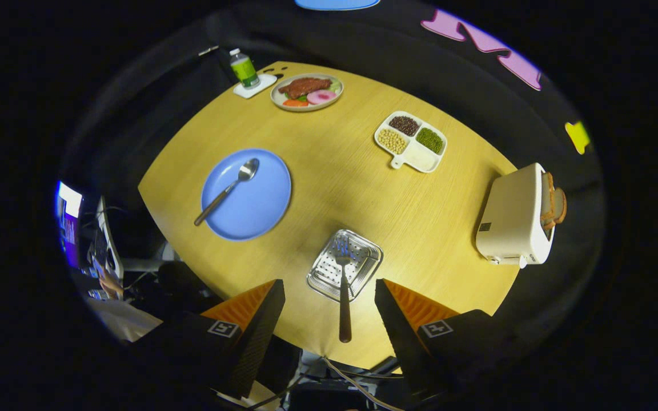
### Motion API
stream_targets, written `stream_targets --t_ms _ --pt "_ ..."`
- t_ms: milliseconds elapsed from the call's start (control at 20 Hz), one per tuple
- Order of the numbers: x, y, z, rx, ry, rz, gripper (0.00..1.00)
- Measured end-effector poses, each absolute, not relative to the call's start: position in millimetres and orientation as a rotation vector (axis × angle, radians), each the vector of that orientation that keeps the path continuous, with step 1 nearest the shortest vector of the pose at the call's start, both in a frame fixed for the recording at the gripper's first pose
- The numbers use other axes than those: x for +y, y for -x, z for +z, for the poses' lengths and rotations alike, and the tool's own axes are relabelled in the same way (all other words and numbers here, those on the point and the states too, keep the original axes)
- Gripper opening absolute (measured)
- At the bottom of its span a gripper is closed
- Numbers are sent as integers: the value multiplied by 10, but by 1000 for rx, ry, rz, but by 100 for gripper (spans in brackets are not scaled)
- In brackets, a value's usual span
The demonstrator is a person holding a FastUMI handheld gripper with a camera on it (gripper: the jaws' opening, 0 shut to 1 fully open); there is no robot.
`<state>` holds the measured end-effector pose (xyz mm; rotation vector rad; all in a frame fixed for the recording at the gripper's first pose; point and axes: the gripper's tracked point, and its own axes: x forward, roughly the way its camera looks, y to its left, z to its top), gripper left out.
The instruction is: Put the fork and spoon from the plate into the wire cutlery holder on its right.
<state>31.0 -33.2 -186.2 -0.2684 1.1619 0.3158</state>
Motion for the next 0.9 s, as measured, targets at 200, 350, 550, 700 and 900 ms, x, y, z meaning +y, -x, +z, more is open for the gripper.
stream_targets --t_ms 200,350,550,700,900 --pt "24 -310 -1673 1013 114 317 100" --pt "341 -310 -1592 911 46 300 100" --pt "763 -370 -1637 828 -15 281 99" --pt "1095 -452 -1744 793 -73 267 100" --pt "1466 -586 -2164 819 -89 217 100"
